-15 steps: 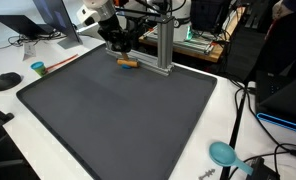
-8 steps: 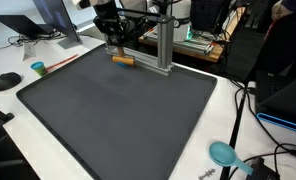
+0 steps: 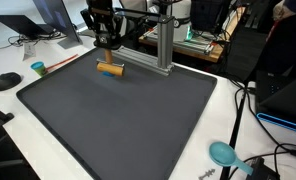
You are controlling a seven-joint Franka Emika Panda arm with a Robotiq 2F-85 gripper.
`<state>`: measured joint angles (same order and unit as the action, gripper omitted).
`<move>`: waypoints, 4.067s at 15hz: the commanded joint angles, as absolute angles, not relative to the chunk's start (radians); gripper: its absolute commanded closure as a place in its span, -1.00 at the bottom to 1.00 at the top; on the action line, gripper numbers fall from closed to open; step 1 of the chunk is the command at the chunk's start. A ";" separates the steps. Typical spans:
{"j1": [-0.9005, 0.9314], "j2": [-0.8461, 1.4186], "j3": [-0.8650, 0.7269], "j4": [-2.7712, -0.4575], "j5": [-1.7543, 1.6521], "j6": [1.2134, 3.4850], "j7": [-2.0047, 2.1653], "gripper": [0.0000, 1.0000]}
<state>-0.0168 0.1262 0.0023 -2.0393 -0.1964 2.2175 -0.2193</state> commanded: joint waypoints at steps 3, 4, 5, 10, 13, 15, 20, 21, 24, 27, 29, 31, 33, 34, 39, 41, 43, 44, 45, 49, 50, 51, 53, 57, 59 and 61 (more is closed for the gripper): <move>-0.020 0.239 0.010 -1.935 -0.103 2.295 -0.219 0.56; -0.022 0.264 0.012 -1.919 -0.085 2.303 -0.221 0.56; -0.020 0.289 0.008 -1.905 -0.092 2.318 -0.202 0.56; -0.025 0.386 0.012 -1.847 -0.076 2.335 -0.188 0.56; -0.029 0.419 0.025 -1.830 -0.050 2.329 -0.202 0.56; -0.028 0.421 0.036 -1.821 -0.037 2.321 -0.212 0.56; -0.019 0.407 0.058 -1.831 -0.038 2.305 -0.228 0.56; -0.017 0.403 0.062 -1.835 -0.041 2.309 -0.226 0.56; -0.019 0.390 0.075 -1.843 -0.031 2.313 -0.237 0.56; -0.018 0.394 0.077 -1.845 -0.026 2.321 -0.235 0.56; -0.016 0.401 0.067 -1.850 -0.041 2.331 -0.225 0.56; -0.019 0.405 0.050 -1.863 -0.056 2.341 -0.213 0.56; -0.021 0.403 0.026 -1.875 -0.080 2.350 -0.192 0.56; -0.026 0.399 0.017 -1.882 -0.083 2.356 -0.186 0.56; -0.034 0.390 -0.024 -1.895 -0.105 2.358 -0.153 0.56; -0.035 0.392 -0.042 -1.892 -0.116 2.360 -0.144 0.56; -0.033 0.394 -0.058 -1.889 -0.130 2.366 -0.130 0.56; -0.028 0.396 -0.069 -1.888 -0.144 2.369 -0.114 0.56; -0.023 0.398 -0.080 -1.886 -0.162 2.372 -0.095 0.56; 0.009 0.374 -0.106 -1.899 -0.247 2.365 -0.011 0.56; 0.016 0.365 -0.108 -1.903 -0.271 2.356 0.009 0.56; 0.029 0.352 -0.114 -1.911 -0.306 2.351 0.033 0.56; 0.049 0.326 -0.116 -1.929 -0.359 2.347 0.066 0.56; 0.081 0.262 -0.104 -1.971 -0.444 2.354 0.108 0.56; 0.076 0.216 -0.080 -1.997 -0.422 2.347 0.072 0.56; 0.054 0.164 -0.055 -2.028 -0.380 2.355 -0.012 0.56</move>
<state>0.0777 0.2723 -0.0831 -1.9501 -0.4010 2.3456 0.0726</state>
